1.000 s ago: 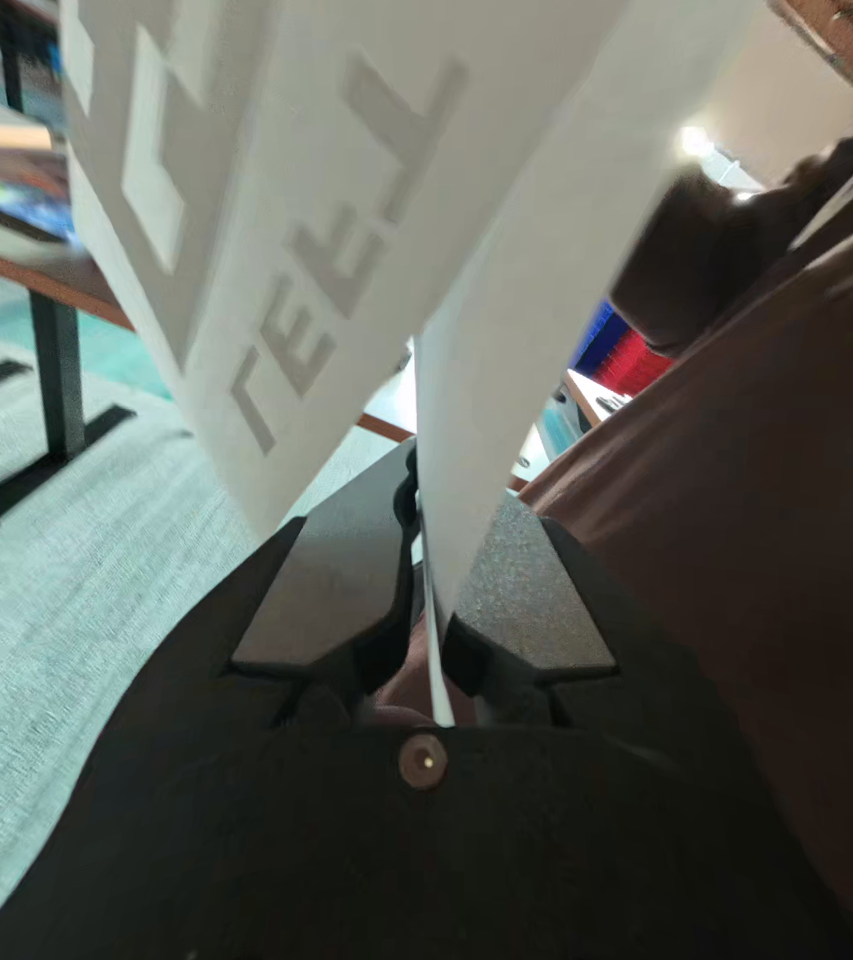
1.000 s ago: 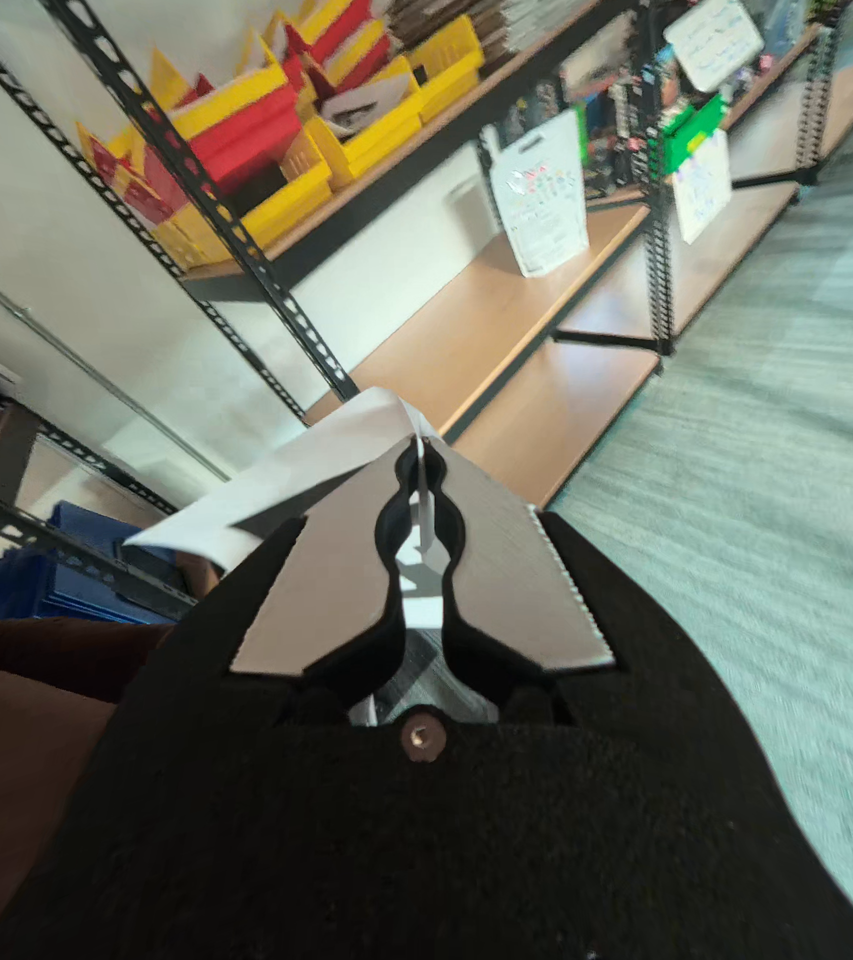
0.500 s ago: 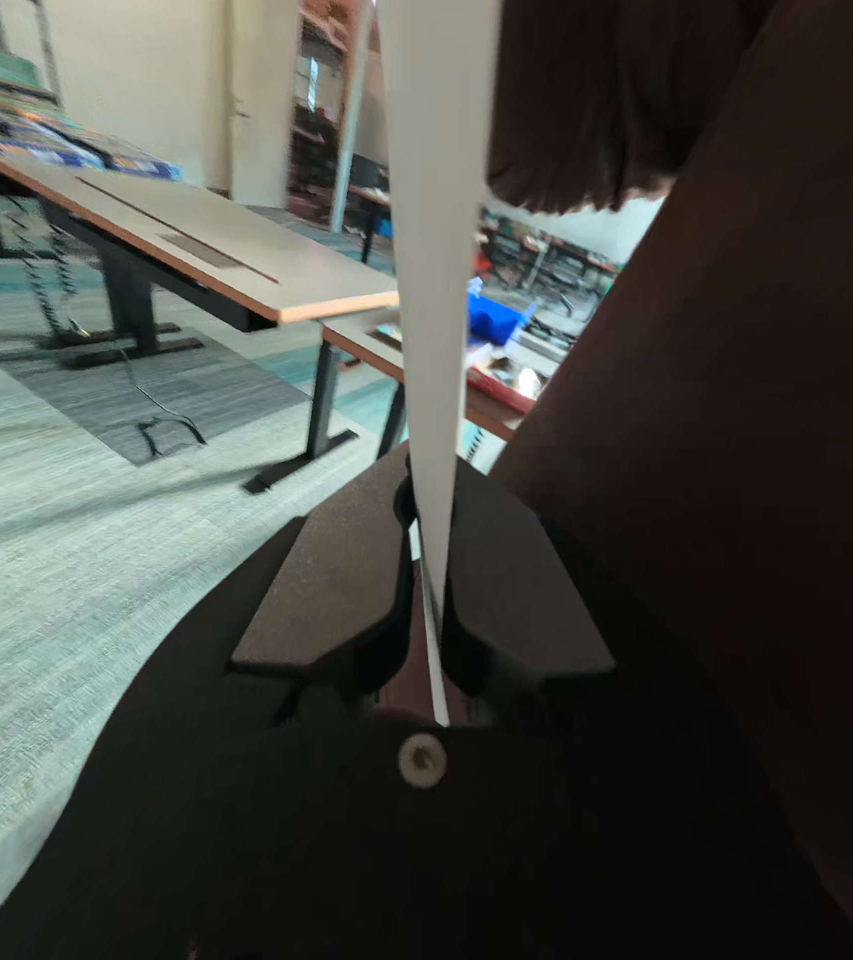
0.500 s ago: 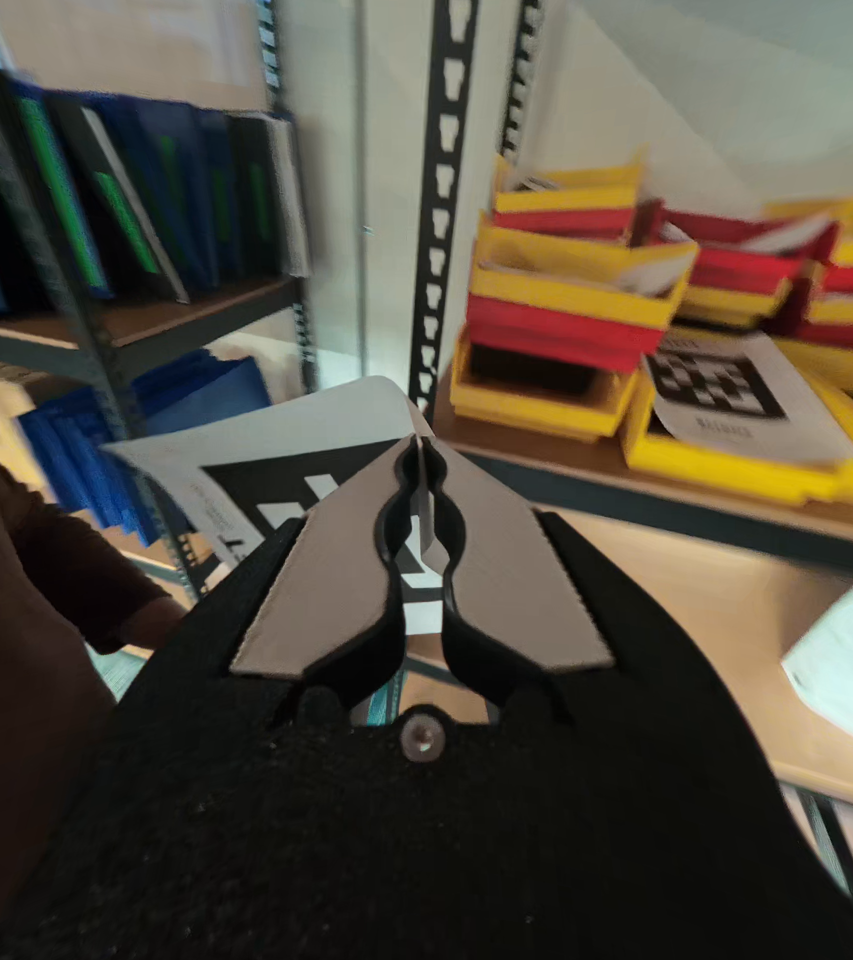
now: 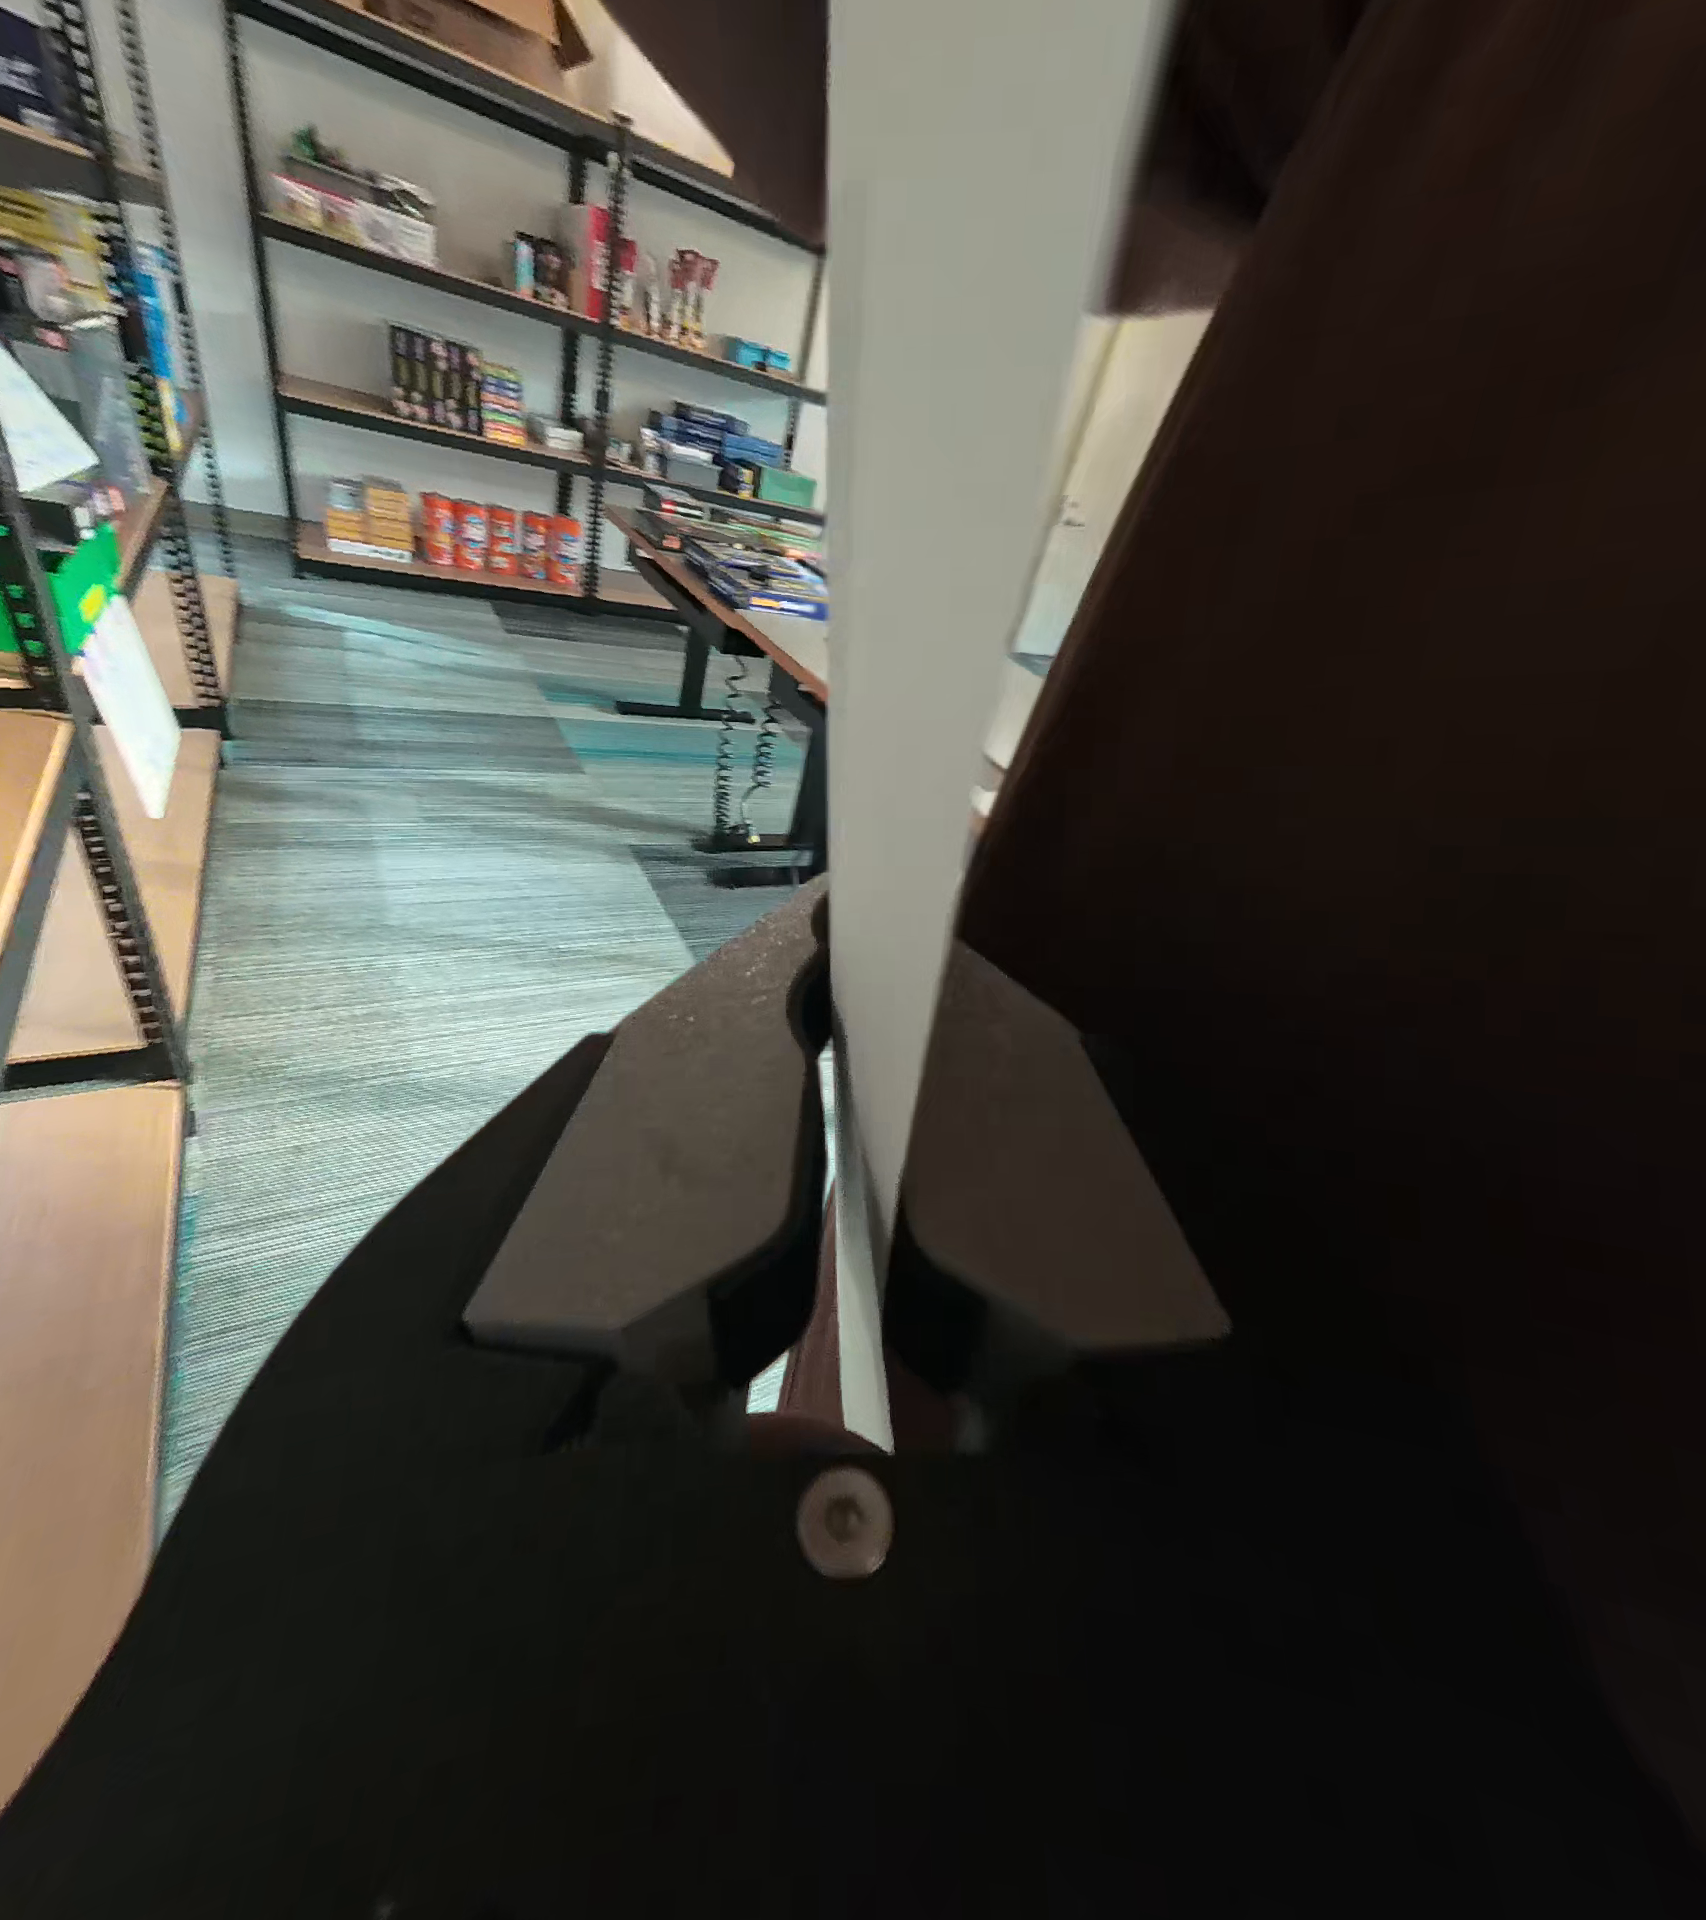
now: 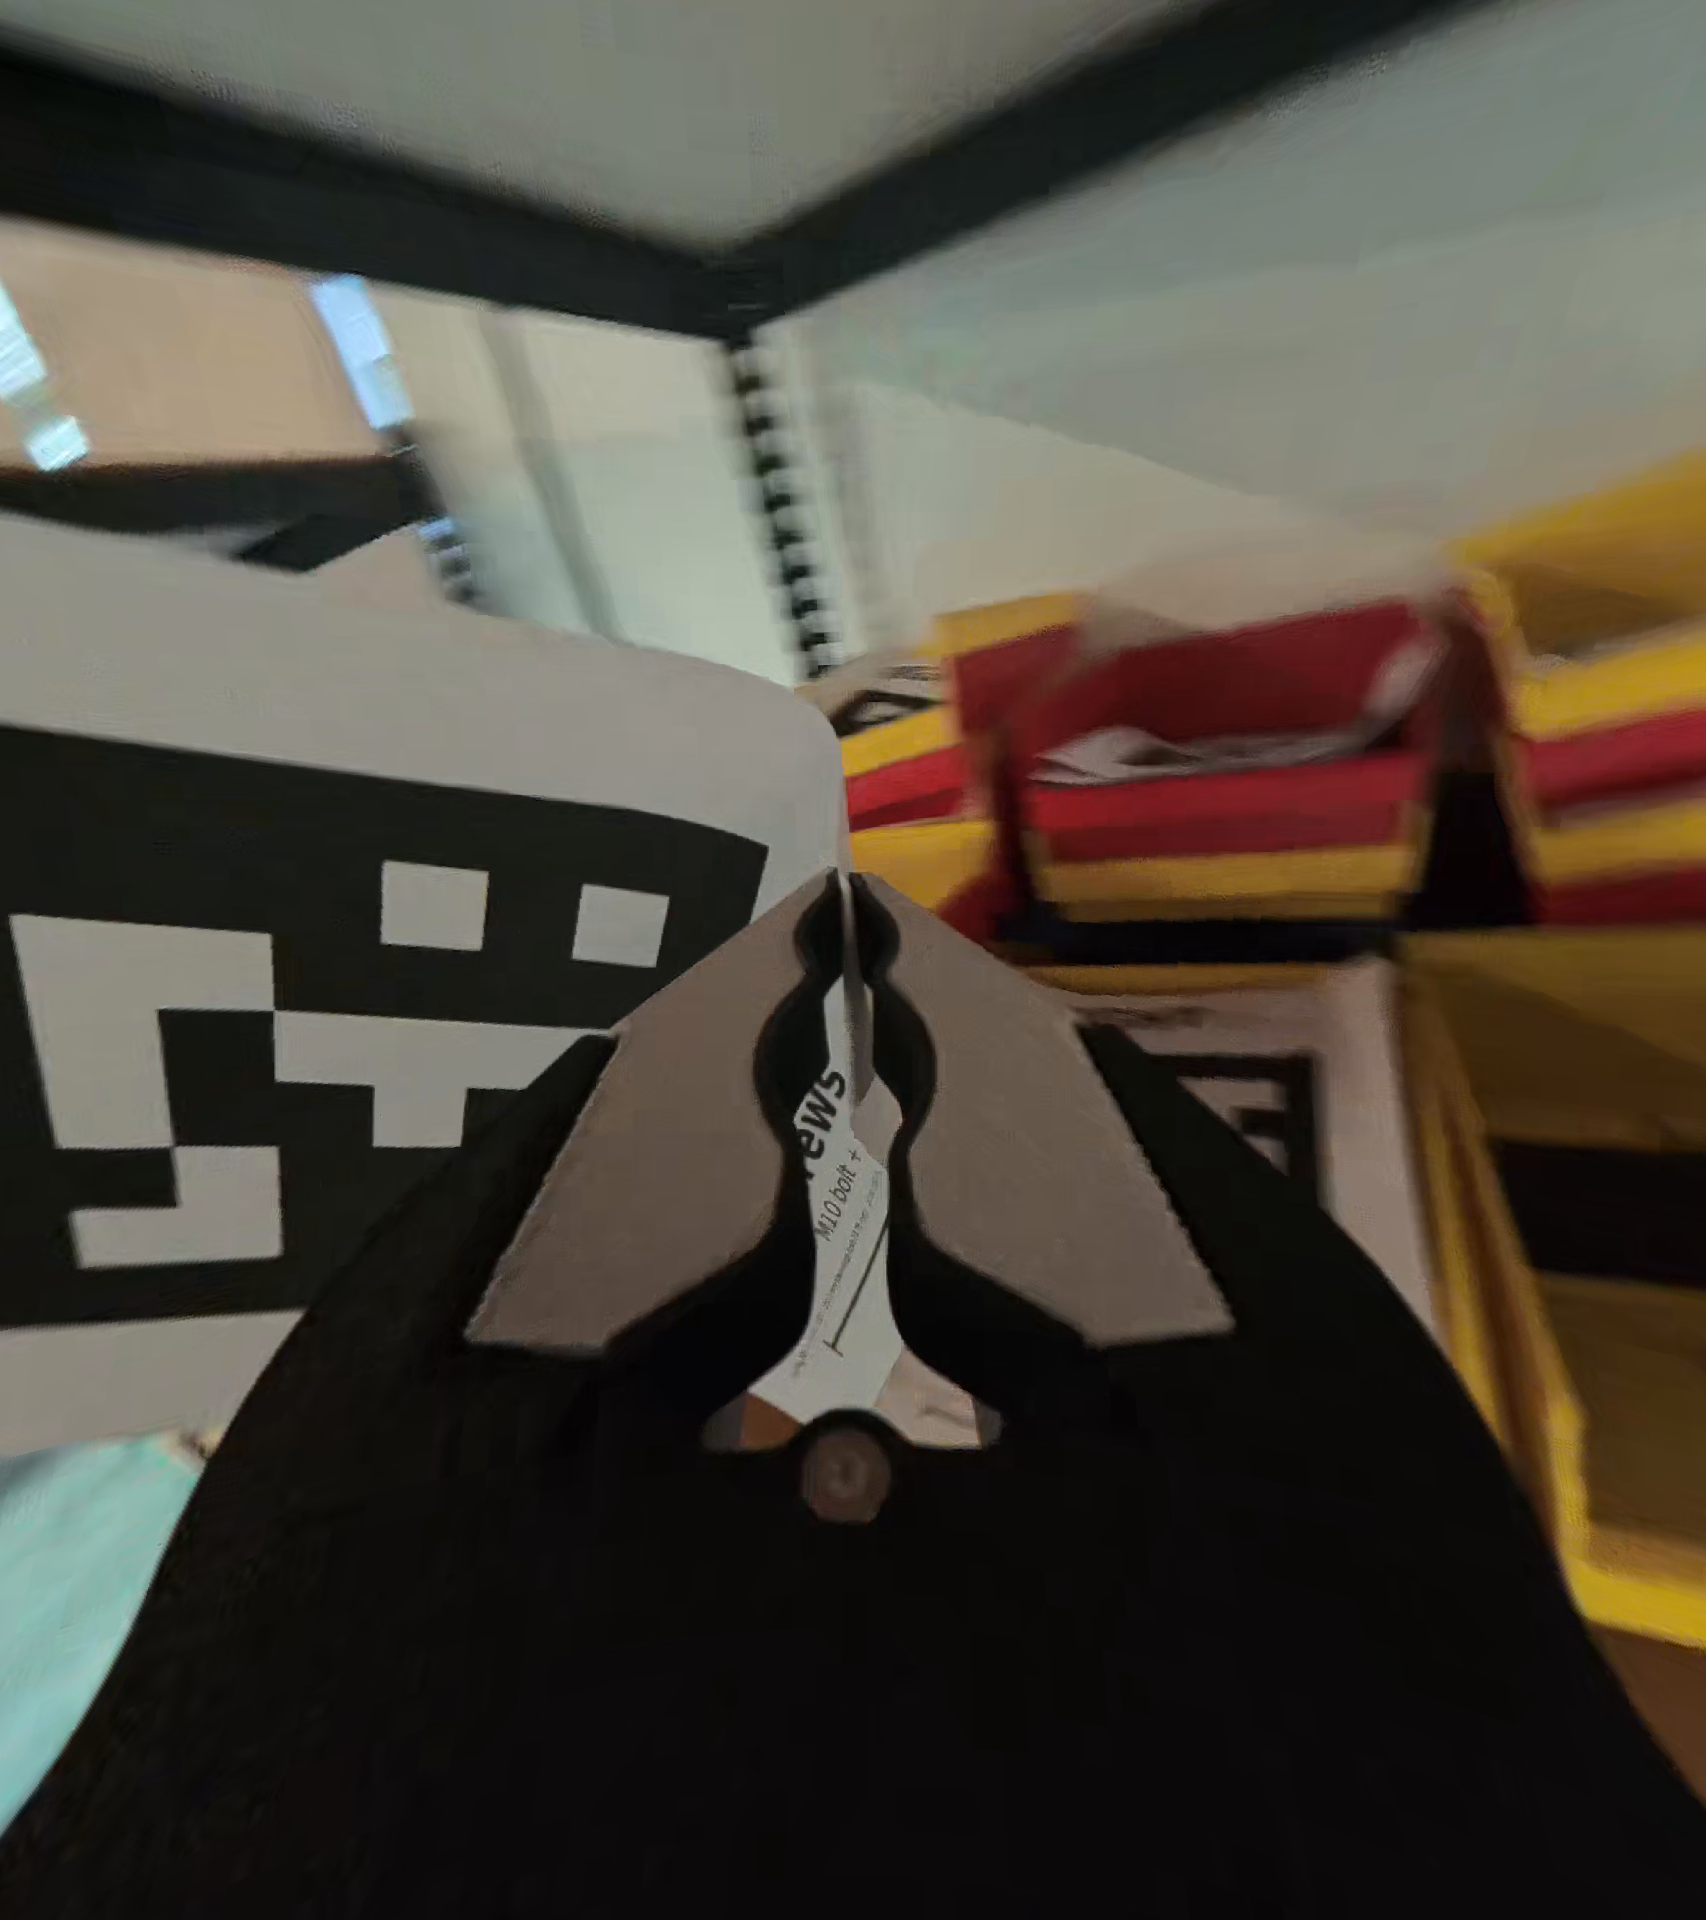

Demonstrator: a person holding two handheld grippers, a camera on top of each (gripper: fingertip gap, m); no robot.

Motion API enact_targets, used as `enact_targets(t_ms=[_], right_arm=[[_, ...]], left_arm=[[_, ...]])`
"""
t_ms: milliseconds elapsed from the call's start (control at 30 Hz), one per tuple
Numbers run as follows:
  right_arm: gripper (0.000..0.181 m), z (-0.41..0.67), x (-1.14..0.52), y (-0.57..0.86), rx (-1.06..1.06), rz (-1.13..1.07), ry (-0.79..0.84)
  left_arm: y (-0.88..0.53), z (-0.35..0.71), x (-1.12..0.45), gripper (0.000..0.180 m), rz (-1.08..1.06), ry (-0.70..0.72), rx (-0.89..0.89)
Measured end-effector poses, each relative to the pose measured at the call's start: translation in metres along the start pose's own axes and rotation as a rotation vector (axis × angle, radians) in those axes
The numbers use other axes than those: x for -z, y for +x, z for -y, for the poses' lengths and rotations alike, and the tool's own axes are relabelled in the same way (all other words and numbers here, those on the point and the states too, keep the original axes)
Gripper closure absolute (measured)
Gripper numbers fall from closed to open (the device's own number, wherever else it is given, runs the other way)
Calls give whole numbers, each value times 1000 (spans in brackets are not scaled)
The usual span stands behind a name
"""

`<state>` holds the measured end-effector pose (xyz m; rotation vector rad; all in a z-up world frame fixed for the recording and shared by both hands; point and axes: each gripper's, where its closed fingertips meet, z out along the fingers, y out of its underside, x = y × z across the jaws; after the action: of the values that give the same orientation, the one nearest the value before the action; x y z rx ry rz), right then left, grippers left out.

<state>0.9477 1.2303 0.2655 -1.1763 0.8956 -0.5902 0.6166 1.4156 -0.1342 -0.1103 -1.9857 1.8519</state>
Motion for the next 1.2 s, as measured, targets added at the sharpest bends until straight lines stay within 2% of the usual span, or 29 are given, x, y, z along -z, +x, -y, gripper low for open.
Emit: enact_targets(t_ms=[100,167,267,467,533,600,700,767,833,967,1067,1133,1200], right_arm=[[181,-6,-8,106,-82,-290,20],[181,-13,0,151,-178,-403,78],[181,-45,-7,187,-297,-466,29],[181,-77,-25,209,-303,-580,-26],[181,-85,-36,212,-264,-590,-107],[181,-100,-50,210,-215,-557,-255],[177,-135,-67,180,-158,-371,-502],[152,-150,-63,168,-23,-323,-602],[130,-143,-56,166,154,-311,-595],[115,-111,-25,149,355,-218,-515],[121,-85,31,140,512,-157,-384],[142,-67,67,153,584,-164,-283],[144,-71,101,156,508,-51,-310]], left_arm=[[-26,-2,2,180,52,-8,-12],[-40,-1,3,180,50,-11,-19],[-62,-2,5,180,19,-11,-8],[-98,-1,1,180,-22,-58,-13],[-107,-1,-5,180,-8,-70,6],[-114,0,-12,180,0,-71,55],[-122,4,-24,180,33,-60,100],[-128,9,-34,180,62,-60,132],[-133,22,-46,180,95,-63,152],[-160,60,-76,178,228,-81,167],[-181,114,-98,180,304,26,197],[-194,143,-108,180,351,88,218],[-206,166,-117,180,387,141,252]])
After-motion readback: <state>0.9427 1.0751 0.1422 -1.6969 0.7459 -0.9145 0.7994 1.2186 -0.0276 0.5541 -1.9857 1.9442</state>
